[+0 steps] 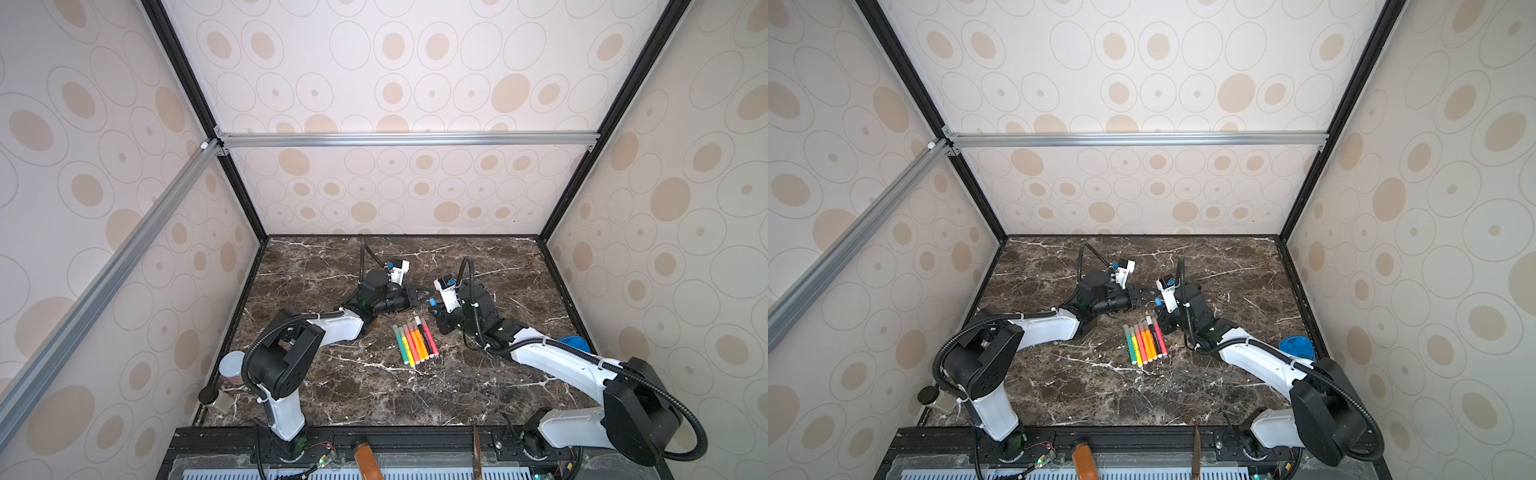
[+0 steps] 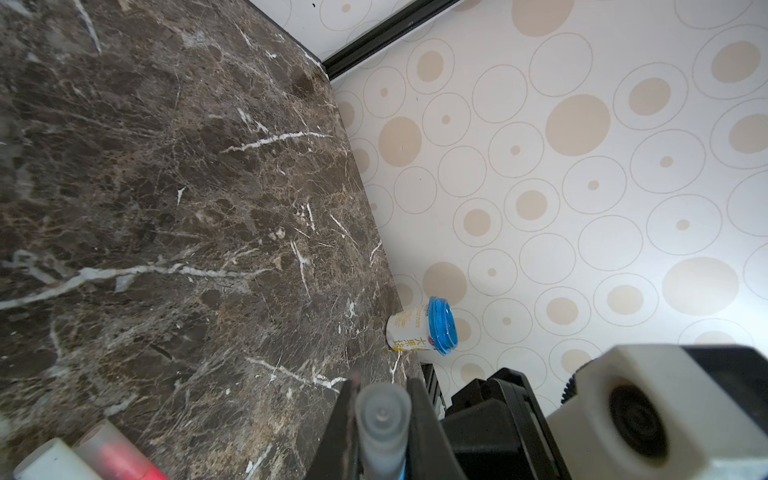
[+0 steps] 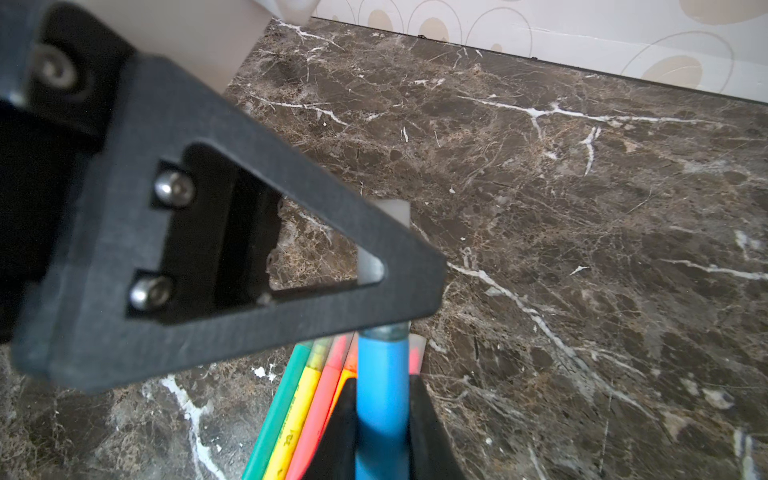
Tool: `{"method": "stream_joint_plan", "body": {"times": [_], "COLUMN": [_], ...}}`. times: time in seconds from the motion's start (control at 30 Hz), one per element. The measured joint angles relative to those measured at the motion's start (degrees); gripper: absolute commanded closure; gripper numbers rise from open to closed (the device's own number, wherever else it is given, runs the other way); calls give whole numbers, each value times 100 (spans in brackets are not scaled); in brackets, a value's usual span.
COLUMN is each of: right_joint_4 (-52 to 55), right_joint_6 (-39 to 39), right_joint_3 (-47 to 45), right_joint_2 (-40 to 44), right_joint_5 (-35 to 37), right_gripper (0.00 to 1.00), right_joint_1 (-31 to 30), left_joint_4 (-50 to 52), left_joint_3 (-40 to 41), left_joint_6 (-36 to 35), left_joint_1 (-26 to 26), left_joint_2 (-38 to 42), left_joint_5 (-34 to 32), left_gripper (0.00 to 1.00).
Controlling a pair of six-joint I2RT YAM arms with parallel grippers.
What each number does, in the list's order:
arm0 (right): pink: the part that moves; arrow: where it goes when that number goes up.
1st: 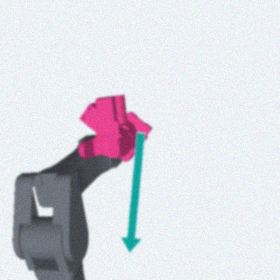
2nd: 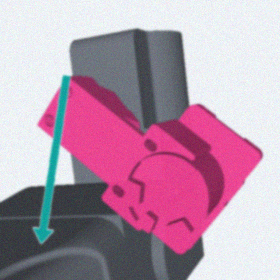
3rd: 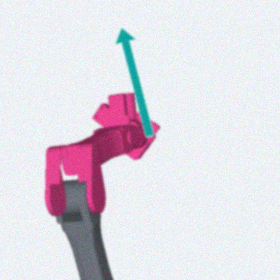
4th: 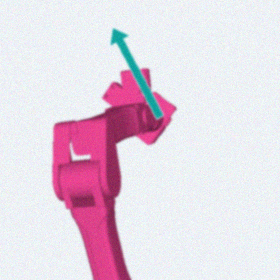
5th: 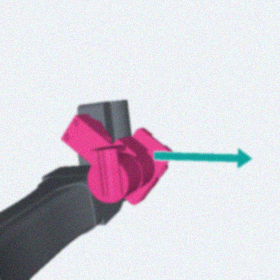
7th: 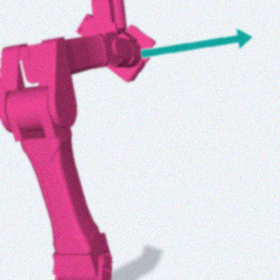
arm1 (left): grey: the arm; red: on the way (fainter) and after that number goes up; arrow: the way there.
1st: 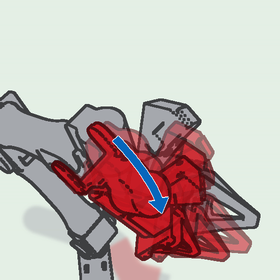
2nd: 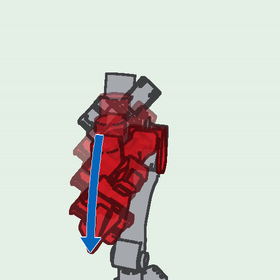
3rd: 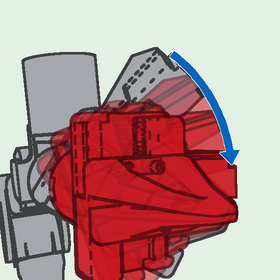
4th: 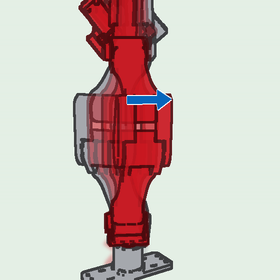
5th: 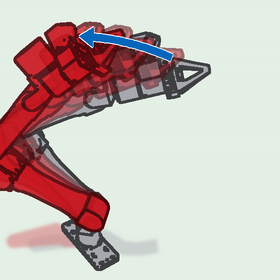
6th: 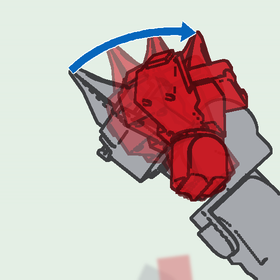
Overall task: Remove pen caps from pens
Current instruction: Open the pen cap on the pen.
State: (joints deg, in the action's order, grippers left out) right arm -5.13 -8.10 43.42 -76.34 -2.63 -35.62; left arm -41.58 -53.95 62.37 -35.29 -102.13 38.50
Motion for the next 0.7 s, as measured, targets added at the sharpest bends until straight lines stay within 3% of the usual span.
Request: {"method": "stream_joint_plan", "body": {"times": [0.17, 0.3, 0.53, 0.63, 0.7], "right_joint_4": [11, 87, 120, 168, 190], "right_joint_6": [-20, -13, -50, -61, -63], "right_joint_3": [72, 264, 361, 361, 361], "right_joint_2": [-240, -407, -466, -468, -468], "right_joint_5": [9, 7, 7, 9, 9], "right_gripper": [60, 75, 86, 100, 100], "right_joint_1": [0, 0, 11, 24, 28], "left_joint_4": [0, 37, 291, 496, 662], "left_joint_3": [-90, -114, -199, -282, -348], "left_joint_6": [-13, -74, -369, -542, -671], "left_joint_1": [-105, -120, -125, -138, -142], "left_joint_2": [0, 0, 2, 2, 9], "left_joint_5": [107, 107, 96, 57, 17], "left_gripper": [100, 100, 100, 100, 100]}}
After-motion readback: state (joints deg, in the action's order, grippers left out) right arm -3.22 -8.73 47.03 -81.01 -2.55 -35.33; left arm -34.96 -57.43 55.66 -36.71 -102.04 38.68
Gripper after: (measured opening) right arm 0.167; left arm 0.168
